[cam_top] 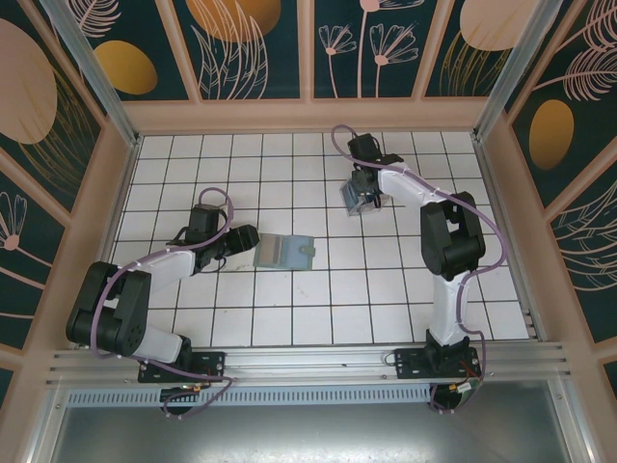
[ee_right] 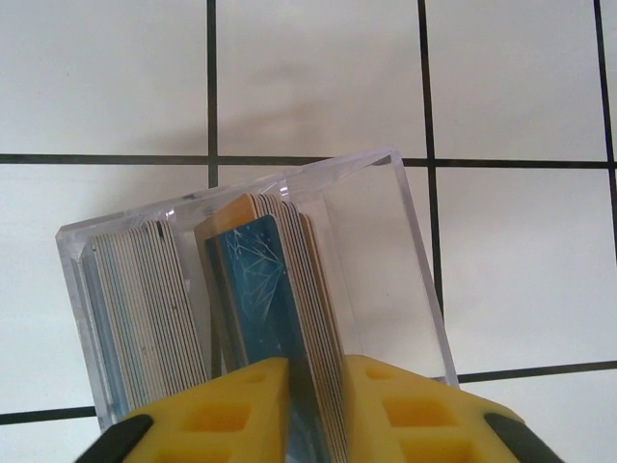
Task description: Put the credit cards into the card holder
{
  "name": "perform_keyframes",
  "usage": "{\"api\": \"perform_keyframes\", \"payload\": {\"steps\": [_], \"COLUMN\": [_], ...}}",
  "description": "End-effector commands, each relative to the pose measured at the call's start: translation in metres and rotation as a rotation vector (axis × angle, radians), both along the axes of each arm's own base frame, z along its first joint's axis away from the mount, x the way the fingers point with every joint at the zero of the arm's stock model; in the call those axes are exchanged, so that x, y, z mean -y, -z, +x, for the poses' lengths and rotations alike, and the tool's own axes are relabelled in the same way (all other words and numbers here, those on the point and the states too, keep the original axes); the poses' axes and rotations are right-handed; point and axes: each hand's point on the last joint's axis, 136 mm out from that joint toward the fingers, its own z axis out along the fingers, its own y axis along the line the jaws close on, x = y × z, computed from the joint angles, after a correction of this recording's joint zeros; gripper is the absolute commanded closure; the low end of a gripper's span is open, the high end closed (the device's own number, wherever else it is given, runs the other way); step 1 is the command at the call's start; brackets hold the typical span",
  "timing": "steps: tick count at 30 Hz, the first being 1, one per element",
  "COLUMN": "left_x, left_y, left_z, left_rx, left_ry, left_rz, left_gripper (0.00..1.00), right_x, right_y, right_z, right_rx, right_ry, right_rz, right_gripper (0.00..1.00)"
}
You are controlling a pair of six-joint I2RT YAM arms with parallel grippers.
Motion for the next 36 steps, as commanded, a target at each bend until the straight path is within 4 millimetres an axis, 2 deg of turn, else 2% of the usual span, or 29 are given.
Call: {"api": "perform_keyframes", "payload": {"steps": [1,6,17,21,23,26,28,32,36], "left_x": [0.000,0.000,0.000,0.001,0.001,0.001,0.001,0.000,0.004], "left_y": [0.000,0.001,0.000,0.000,0.000,0.000,-0.004,-0.018,-0.025], "left_z": [-0.001,-0.001,-0.002,-0.001,-0.001,-0.001,-0.001,0.001,0.000], "left_rx": [0.002,0.002,0.006,0.000,0.003,-0.002,0.009,0.053,0.057], "left_ry": [0.009,0.012,0.014,0.015,0.018,0.020,0.016,0.010,0.023], "left_rz": [0.006,0.011,0.006,0.005,0.002,0.009,0.003,-0.007,-0.027], "left_gripper": [0.33,0.33,0.32,0.32,0.32,0.32,0.32,0.32,0.32], "right_x": [0.005,0.003,0.001,-0.001,-0.003,-0.017,-0.027,-0.037,-0.047], "right_y": [-0.020,-0.024,-0.036,-0.038,-0.039,-0.042,-0.049,-0.075,-0.100], "right_z": [-0.004,-0.004,-0.005,-0.006,-0.007,-0.009,-0.014,-0.021,-0.041], "right_rx": [0.031,0.036,0.059,0.057,0.053,0.041,0.032,0.069,0.117], "right_ry": [0.001,-0.006,-0.012,-0.016,-0.023,-0.067,-0.099,-0.110,-0.143], "right_rz": [-0.019,-0.015,-0.024,-0.013,-0.003,0.082,0.145,0.220,0.314], "right_gripper": [0.83,0.88,0.91,0.95,0.99,1.00,1.00,1.00,1.00]}}
